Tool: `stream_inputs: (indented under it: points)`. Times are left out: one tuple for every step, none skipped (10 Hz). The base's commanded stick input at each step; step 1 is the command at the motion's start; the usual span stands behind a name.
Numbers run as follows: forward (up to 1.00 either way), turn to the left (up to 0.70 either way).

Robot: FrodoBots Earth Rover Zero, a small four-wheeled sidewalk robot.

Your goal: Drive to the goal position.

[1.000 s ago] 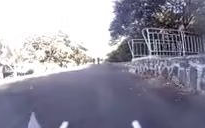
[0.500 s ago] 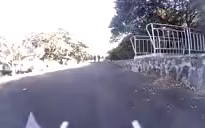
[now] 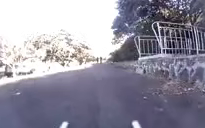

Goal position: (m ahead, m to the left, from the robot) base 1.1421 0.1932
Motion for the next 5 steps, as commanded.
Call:
stream_inputs:
  points:
    - [0.70, -0.35]
    - [0.70, -0.35]
    - [0.70, -0.35]
    - [0.70, -0.35]
    - [0.70, -0.35]
